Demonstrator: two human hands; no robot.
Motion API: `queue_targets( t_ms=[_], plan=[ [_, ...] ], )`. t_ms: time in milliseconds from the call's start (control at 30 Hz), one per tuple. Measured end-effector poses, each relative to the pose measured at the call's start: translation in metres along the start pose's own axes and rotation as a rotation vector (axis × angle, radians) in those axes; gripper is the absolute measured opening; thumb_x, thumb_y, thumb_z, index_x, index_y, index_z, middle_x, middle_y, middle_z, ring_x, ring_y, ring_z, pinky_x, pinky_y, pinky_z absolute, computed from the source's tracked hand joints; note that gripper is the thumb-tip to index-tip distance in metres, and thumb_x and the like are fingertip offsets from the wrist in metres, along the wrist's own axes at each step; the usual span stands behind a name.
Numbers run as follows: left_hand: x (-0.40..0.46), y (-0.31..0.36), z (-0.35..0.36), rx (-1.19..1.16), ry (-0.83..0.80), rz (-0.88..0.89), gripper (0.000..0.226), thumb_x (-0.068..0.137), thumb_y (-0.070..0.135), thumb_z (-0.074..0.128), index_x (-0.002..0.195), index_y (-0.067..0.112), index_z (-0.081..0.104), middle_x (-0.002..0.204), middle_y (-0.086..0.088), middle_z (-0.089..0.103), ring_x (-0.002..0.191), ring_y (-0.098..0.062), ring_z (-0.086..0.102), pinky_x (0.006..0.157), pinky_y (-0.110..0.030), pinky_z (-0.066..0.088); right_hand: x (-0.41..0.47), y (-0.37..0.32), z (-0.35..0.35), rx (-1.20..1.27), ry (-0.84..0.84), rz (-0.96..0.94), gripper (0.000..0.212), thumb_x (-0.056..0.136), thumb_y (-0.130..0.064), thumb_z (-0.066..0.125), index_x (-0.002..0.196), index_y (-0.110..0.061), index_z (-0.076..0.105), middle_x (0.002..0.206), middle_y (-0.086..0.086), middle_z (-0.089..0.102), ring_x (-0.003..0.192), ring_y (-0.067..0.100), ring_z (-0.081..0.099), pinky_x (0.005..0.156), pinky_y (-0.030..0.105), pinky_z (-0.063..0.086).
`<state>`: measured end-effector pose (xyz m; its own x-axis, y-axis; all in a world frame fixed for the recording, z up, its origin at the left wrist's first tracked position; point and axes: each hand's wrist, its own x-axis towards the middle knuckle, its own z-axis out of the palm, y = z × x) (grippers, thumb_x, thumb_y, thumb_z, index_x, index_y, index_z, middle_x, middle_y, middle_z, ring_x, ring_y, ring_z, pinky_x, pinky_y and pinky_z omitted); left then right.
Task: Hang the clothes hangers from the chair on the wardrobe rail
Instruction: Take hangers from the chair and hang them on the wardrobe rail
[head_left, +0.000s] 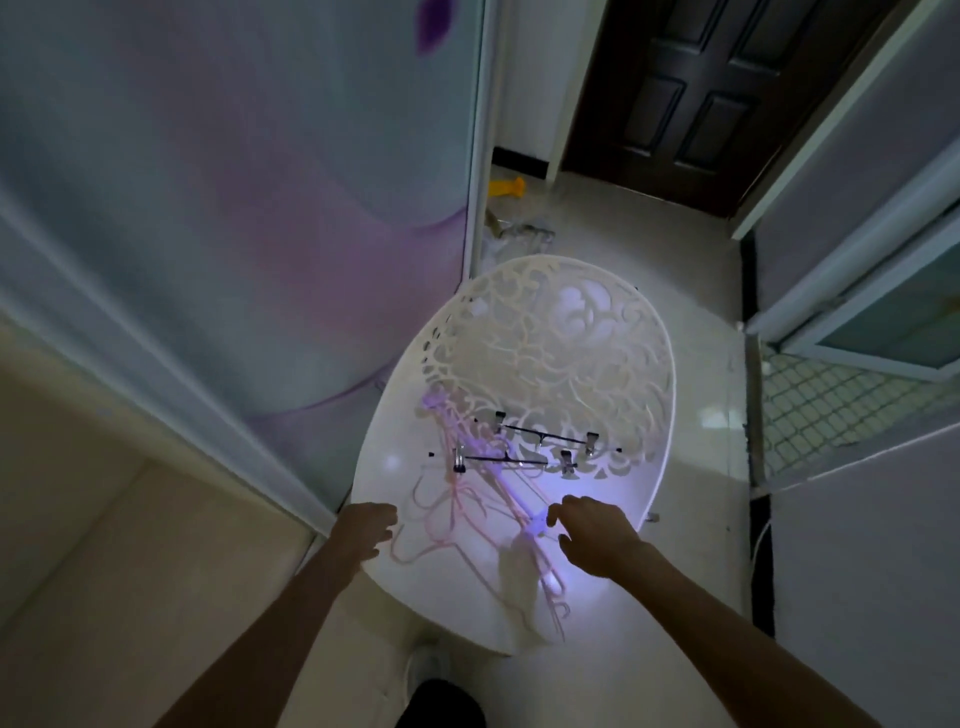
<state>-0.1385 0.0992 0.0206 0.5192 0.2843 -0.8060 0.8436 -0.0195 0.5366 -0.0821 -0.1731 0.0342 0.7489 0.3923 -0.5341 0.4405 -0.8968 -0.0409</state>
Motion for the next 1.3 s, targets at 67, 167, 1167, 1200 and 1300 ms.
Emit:
queue_targets(
  t_ms=[67,167,1167,1200,1300],
  plan=[
    [0.026,0.011,0.003,-0.018,0.011,-0.033,0.025,0.092,0.007,0.053,0.068,0.011,0.053,0.074,-0.005,0.054,0.062,-0.013,0.048,0.054,-0.021,0.034,0.022,0.007,0.003,0.008,-0.002,0.033,0.032,0.093,-0.019,0.042,0.125,-0.019,0.049,0.126,0.006,0.051,0.117,0.025,0.049,0.089,0.034,0.042],
    [0.081,0.025,0.023,0.114,0.062,0.028,0.019,0.09,0.009,0.055,0.106,0.002,0.064,0.118,-0.018,0.059,0.102,-0.03,0.058,0.079,-0.021,0.047,0.071,0.027,0.019,0.051,0.024,0.094,0.036,0.092,-0.017,0.044,0.128,-0.017,0.046,0.133,0.006,0.046,0.123,0.025,0.045,0.093,0.036,0.042],
    [0.23,0.047,0.147,0.913,0.137,0.719,0.021,0.092,0.038,0.051,0.104,0.028,0.065,0.104,0.007,0.061,0.105,-0.011,0.055,0.077,-0.019,0.034,0.218,0.121,0.09,0.349,0.48,0.187,0.04,0.093,-0.007,0.042,0.13,-0.021,0.049,0.099,0.007,0.057,0.082,0.032,0.06,0.056,0.031,0.036],
    [0.231,0.046,0.148,0.916,0.127,0.729,0.021,0.093,0.037,0.051,0.105,0.027,0.064,0.104,0.007,0.06,0.104,-0.011,0.054,0.078,-0.019,0.034,0.217,0.12,0.089,0.399,0.499,0.192,0.036,0.096,-0.011,0.039,0.129,-0.02,0.05,0.1,0.007,0.059,0.083,0.032,0.06,0.059,0.032,0.038],
    [0.232,0.045,0.149,0.91,0.132,0.812,0.018,0.092,0.034,0.053,0.1,0.024,0.065,0.101,0.006,0.062,0.098,-0.016,0.056,0.078,-0.023,0.037,0.223,0.117,0.089,0.681,0.367,0.214,0.028,0.097,-0.02,0.037,0.119,-0.024,0.055,0.092,0.001,0.061,0.082,0.026,0.058,0.064,0.03,0.038]
  ],
)
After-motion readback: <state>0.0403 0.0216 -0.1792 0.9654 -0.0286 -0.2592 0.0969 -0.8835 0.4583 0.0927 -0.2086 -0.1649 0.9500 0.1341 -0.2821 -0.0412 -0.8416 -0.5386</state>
